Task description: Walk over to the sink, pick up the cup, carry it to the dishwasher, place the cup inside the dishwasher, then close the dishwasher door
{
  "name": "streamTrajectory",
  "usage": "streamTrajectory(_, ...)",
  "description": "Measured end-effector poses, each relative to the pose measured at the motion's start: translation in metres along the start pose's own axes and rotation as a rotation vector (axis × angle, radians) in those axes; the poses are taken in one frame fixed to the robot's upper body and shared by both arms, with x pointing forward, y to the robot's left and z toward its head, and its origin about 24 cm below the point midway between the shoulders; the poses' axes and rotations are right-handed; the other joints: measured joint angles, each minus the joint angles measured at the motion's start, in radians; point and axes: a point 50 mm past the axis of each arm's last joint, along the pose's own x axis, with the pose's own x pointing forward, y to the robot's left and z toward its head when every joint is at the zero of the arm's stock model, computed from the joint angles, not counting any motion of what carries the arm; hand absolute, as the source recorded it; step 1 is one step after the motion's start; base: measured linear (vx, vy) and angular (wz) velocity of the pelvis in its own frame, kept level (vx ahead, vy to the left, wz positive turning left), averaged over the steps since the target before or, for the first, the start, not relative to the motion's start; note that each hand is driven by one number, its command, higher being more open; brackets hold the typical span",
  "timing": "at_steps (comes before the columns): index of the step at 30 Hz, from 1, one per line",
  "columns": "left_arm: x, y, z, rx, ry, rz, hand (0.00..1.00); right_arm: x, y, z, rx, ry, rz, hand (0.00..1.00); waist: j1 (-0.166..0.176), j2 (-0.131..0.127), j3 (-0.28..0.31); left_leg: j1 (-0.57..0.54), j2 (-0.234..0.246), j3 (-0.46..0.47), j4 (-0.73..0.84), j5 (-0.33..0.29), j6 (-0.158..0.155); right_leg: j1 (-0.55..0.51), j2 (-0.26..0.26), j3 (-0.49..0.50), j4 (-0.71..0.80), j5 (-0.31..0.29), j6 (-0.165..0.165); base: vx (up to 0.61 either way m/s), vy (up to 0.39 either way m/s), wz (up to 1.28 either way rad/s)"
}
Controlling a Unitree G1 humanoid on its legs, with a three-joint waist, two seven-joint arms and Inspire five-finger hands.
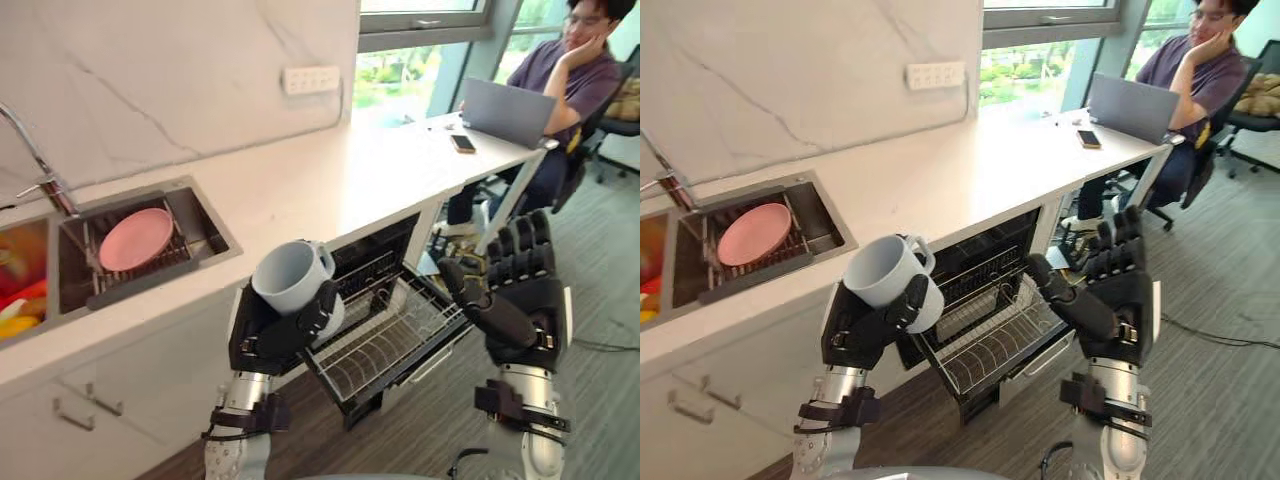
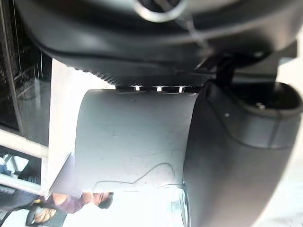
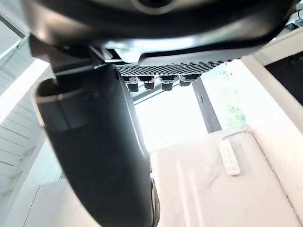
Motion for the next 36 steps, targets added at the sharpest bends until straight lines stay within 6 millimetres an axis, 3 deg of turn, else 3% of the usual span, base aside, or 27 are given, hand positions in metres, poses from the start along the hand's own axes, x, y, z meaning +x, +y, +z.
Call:
streamTrajectory(4, 0.004, -0.001, 0.001, 0.067, -0.011, 0.001, 0.00, 0.000, 0.003, 0.010, 0.074, -0.044, 0.040, 1.00, -0.009, -0.012, -0.016, 0.019, -0.058, 0.009, 0.002, -0.059, 0.022, 0.030, -0.060, -0.013, -0.019, 0.022, 0.028, 0.07, 0.170, 0.00)
streamTrajectory(7, 0.012, -0.008, -0.003, 0.138, -0.019, -0.031, 0.00, -0.001, -0.002, 0.011, 0.130, -0.047, 0.017, 1.00, -0.023, 0.002, -0.019, 0.013, -0.099, 0.008, -0.034, -0.065, 0.040, -0.034, -0.085, -0.020, 0.051, 0.059, 0.057, 0.02, 0.149, 0.08)
streamTrajectory(10, 0.016, -0.012, -0.012, 0.216, 0.009, -0.048, 0.00, -0.002, -0.004, 0.011, 0.159, -0.049, 0.008, 1.00, -0.036, 0.014, -0.022, 0.020, -0.114, 0.010, -0.066, -0.067, 0.054, -0.110, -0.090, -0.023, 0.164, 0.103, 0.016, 0.00, 0.175, -0.06)
streamTrajectory(12, 0.018, -0.011, -0.015, 0.311, 0.012, -0.034, 0.00, 0.000, -0.001, 0.011, 0.175, -0.054, 0.055, 1.00, -0.052, 0.013, -0.008, 0.032, -0.119, 0.016, -0.074, -0.073, 0.062, -0.176, -0.095, -0.027, 0.261, 0.138, -0.031, 0.01, 0.183, -0.24)
streamTrajectory(14, 0.021, -0.008, -0.017, 0.426, 0.011, -0.011, 0.00, 0.005, 0.006, 0.007, 0.188, -0.048, 0.122, 1.00, -0.067, 0.017, -0.002, 0.037, -0.112, 0.035, -0.066, -0.075, 0.074, -0.207, -0.102, -0.044, 0.293, 0.156, -0.027, 0.04, 0.094, -0.38)
streamTrajectory(17, 0.032, 0.004, -0.015, 0.580, -0.022, 0.092, 0.00, 0.019, 0.029, -0.013, 0.228, 0.017, 0.306, 1.00, -0.061, 0.015, 0.003, 0.014, -0.075, -0.021, 0.016, -0.091, 0.064, -0.208, -0.021, -0.092, 0.102, 0.172, -0.040, 0.08, -0.121, -0.87)
streamTrajectory(18, 0.036, 0.004, -0.015, 0.596, -0.035, 0.099, 0.00, 0.021, 0.032, -0.014, 0.218, 0.023, 0.342, 1.00, -0.052, 0.021, 0.007, 0.012, -0.076, -0.037, 0.019, -0.102, 0.049, -0.199, -0.014, -0.122, 0.066, 0.178, -0.049, 0.04, -0.131, -0.72)
streamTrajectory(19, 0.046, 0.001, -0.011, 0.661, -0.082, 0.101, 0.00, 0.028, 0.037, -0.017, 0.201, 0.041, 0.422, 1.00, -0.041, 0.010, 0.018, 0.008, -0.083, -0.048, 0.020, -0.132, 0.041, -0.159, -0.006, -0.124, -0.040, 0.184, -0.051, 0.04, -0.147, -0.53)
streamTrajectory(21, 0.051, -0.005, -0.011, 0.734, -0.107, 0.062, 0.00, 0.029, 0.035, -0.021, 0.183, 0.072, 0.447, 1.00, -0.051, 0.008, 0.040, 0.007, -0.090, -0.053, 0.027, -0.132, 0.041, -0.122, -0.009, -0.139, -0.099, 0.184, -0.051, -0.02, -0.101, -0.12)
streamTrajectory(25, 0.048, -0.018, -0.016, 0.846, -0.137, -0.014, 0.00, 0.031, 0.034, -0.029, 0.148, 0.151, 0.479, 1.00, -0.052, 0.017, 0.045, 0.031, -0.091, -0.066, -0.006, -0.126, 0.035, -0.102, -0.001, -0.150, -0.105, 0.184, -0.051, -0.03, -0.068, 0.07)
streamTrajectory(27, 0.049, -0.020, -0.015, 0.885, -0.166, -0.011, 0.00, 0.032, 0.047, -0.035, 0.107, 0.196, 0.558, 1.00, -0.052, 0.018, 0.045, 0.042, -0.101, -0.065, -0.044, -0.108, 0.033, -0.104, -0.001, -0.150, -0.114, 0.183, -0.053, -0.05, -0.040, -0.04)
streamTrajectory(32, 0.054, -0.025, -0.007, 0.906, -0.259, 0.004, 0.00, 0.030, 0.055, -0.043, 0.076, 0.252, 0.601, 1.00, -0.048, 0.017, 0.044, 0.055, -0.122, -0.064, -0.131, -0.040, 0.035, -0.128, -0.001, -0.154, -0.117, 0.186, -0.060, -0.02, -0.019, 0.02)
streamTrajectory(36, 0.054, -0.031, -0.003, 0.891, -0.293, -0.003, 0.00, 0.030, 0.054, -0.046, 0.003, 0.268, 0.578, 1.00, -0.050, 0.018, 0.038, 0.071, -0.129, -0.050, -0.162, -0.027, 0.035, -0.128, 0.000, -0.146, -0.125, 0.190, -0.060, 0.02, 0.003, -0.07)
